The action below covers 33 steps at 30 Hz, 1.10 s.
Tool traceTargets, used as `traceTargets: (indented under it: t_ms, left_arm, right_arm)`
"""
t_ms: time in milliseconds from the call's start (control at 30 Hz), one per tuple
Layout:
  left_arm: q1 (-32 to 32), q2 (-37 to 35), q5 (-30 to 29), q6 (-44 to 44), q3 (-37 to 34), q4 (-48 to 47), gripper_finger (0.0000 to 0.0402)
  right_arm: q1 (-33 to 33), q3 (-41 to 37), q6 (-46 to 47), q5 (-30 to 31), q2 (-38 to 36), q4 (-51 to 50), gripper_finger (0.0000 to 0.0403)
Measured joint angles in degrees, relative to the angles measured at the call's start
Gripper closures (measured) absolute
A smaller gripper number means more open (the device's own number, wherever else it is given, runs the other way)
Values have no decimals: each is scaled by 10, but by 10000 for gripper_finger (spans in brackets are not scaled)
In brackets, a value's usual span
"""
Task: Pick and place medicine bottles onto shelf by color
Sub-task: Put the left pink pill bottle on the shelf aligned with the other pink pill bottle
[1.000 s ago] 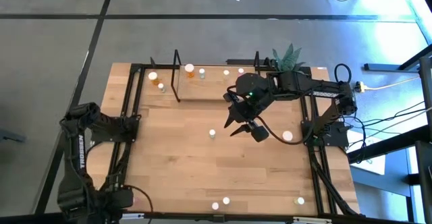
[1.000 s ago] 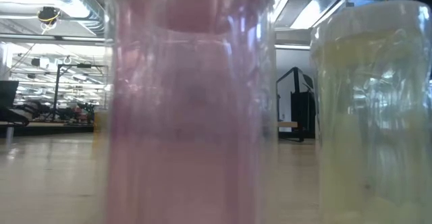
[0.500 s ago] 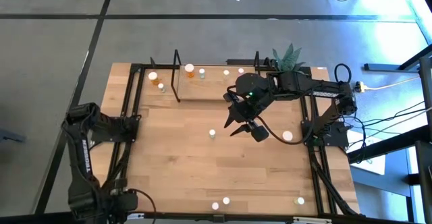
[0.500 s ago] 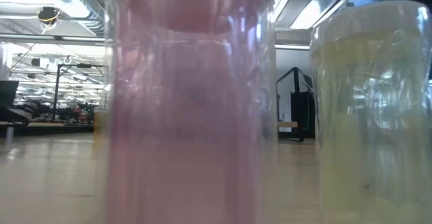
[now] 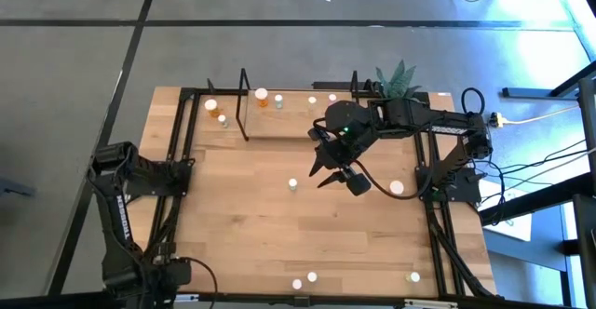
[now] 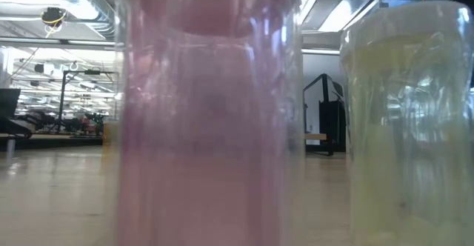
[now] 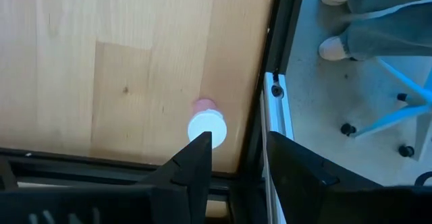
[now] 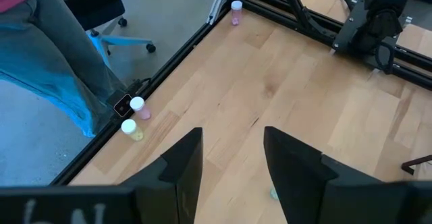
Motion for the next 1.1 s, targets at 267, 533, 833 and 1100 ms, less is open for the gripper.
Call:
traceTargets:
  t_ms: [267, 533, 833, 1100]
  left_arm:
    - [0, 0, 0, 0, 0, 0, 266]
    - [0, 0, 0, 0, 0, 0, 266]
    - [0, 0, 0, -2, 0, -4, 266]
    - [0, 0, -7, -5, 0, -4, 266]
  right_arm:
    - [0, 0, 0, 0, 0, 0, 244]
    - [0, 0, 0, 0, 0, 0, 244]
    - [0, 0, 0, 0, 0, 0, 244]
    - [0, 0, 0, 0, 0, 0, 244]
